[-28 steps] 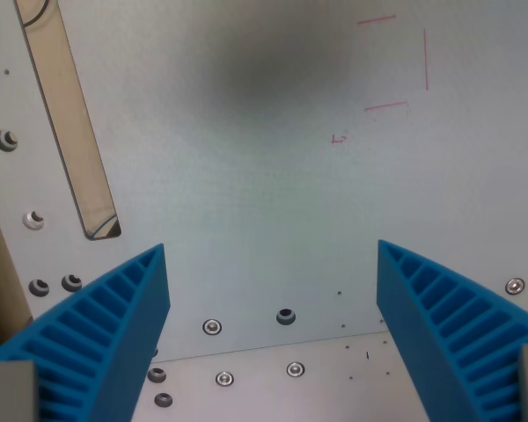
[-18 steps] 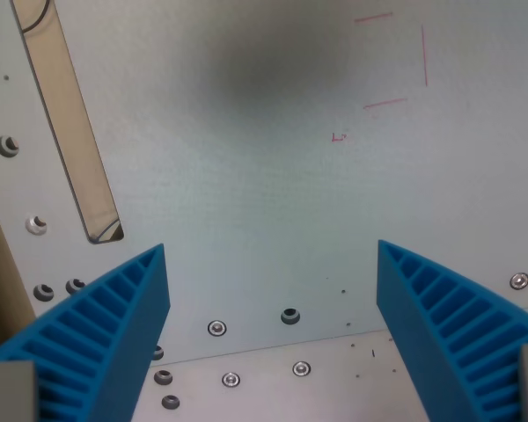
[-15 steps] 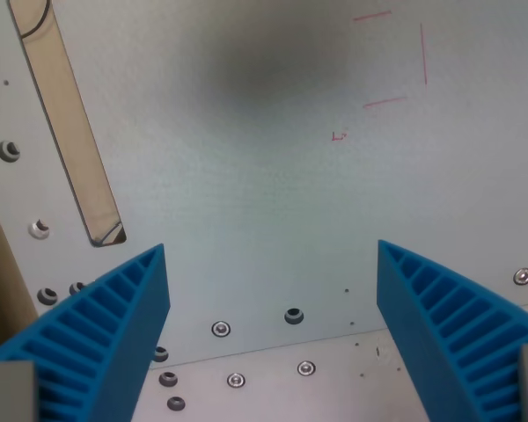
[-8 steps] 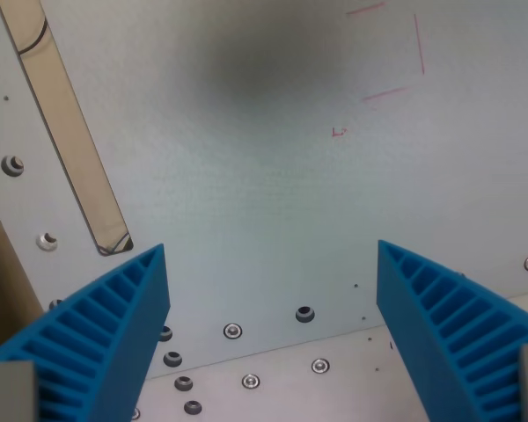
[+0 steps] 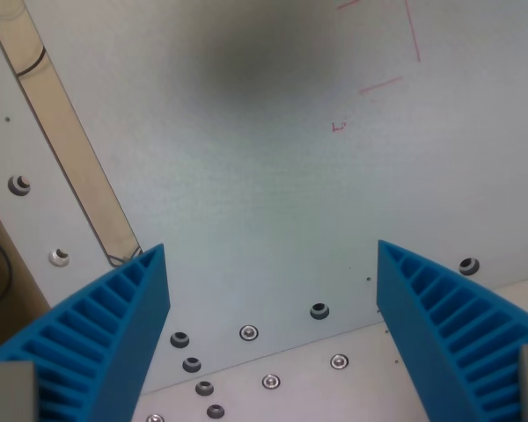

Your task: Rotate around gripper positive z

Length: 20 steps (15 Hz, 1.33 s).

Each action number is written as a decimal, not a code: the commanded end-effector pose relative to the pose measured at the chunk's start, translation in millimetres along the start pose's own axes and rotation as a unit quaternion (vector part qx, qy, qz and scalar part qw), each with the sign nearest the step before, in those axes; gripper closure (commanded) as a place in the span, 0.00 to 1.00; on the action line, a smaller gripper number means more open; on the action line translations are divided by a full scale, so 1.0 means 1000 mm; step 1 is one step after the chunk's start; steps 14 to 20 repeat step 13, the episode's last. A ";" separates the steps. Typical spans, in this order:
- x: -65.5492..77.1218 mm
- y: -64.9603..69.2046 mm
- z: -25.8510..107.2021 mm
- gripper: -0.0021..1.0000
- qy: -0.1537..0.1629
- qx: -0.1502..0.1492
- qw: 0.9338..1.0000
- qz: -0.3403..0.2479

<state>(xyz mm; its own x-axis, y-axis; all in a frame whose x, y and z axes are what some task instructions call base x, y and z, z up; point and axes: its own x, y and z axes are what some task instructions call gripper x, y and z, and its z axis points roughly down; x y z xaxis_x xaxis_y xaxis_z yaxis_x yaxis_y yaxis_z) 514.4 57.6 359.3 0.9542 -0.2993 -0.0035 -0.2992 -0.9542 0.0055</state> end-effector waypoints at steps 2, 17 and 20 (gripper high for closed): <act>0.000 0.000 -0.002 0.00 0.002 0.001 0.997 0.080; 0.000 0.000 -0.002 0.00 0.002 0.001 0.990 0.144; 0.000 0.000 -0.002 0.00 0.002 0.001 0.990 0.144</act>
